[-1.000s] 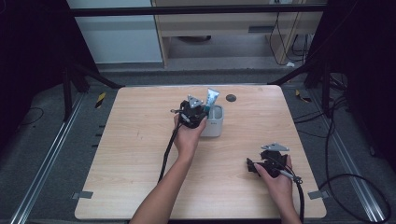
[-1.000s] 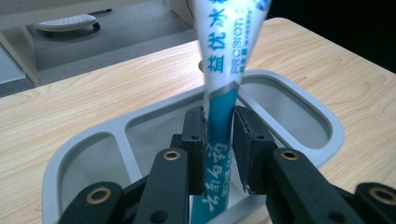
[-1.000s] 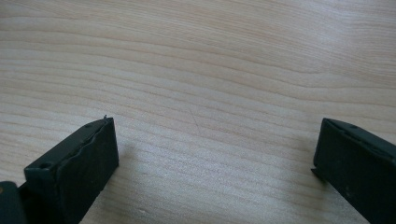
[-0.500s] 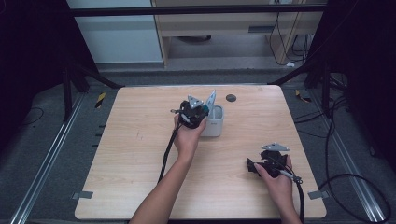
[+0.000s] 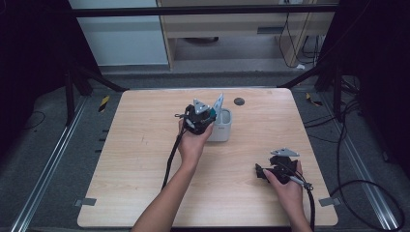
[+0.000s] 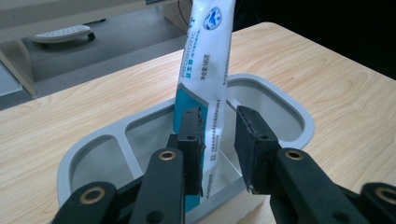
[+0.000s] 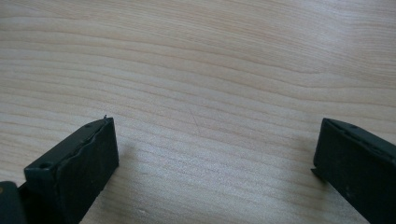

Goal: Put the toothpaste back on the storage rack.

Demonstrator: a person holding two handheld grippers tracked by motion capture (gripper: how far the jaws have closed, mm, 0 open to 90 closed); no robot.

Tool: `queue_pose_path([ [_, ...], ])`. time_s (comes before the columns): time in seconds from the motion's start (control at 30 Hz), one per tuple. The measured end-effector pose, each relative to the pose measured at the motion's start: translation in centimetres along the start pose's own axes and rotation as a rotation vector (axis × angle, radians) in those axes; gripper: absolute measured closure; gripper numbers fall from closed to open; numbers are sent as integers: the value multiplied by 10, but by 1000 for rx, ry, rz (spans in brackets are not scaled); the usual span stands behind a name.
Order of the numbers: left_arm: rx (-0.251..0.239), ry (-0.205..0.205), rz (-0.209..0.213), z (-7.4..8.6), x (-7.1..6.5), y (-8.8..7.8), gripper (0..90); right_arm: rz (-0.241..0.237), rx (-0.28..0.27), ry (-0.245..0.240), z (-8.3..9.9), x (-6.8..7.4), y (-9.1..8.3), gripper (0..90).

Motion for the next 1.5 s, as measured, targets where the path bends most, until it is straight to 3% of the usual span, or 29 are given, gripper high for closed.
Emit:
queue_pose_path([
  [0.3, 9, 58, 17, 2, -5, -11, 709, 0, 0, 1, 0, 0, 0, 4],
  [0.73, -6, 82, 36, 2, -6, -25, 650, -2, -1, 1, -2, 4, 1, 4],
  [1.37, 44, 113, 85, -5, -12, -41, 148, -2, -1, 1, -2, 4, 1, 4],
  [1.5, 47, 133, 100, -5, -13, -49, 120, -1, -1, 1, -2, 4, 1, 5],
])
Point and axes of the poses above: each handheld gripper's, and its own axes: y roughly forward along the jaws, z roughly out of its underside, x roughly to its left, the point moved 3 cm from there along y, roughly forward along the jaws, and after that the axes turned 1 degree about -z, right-handed, at the moved point
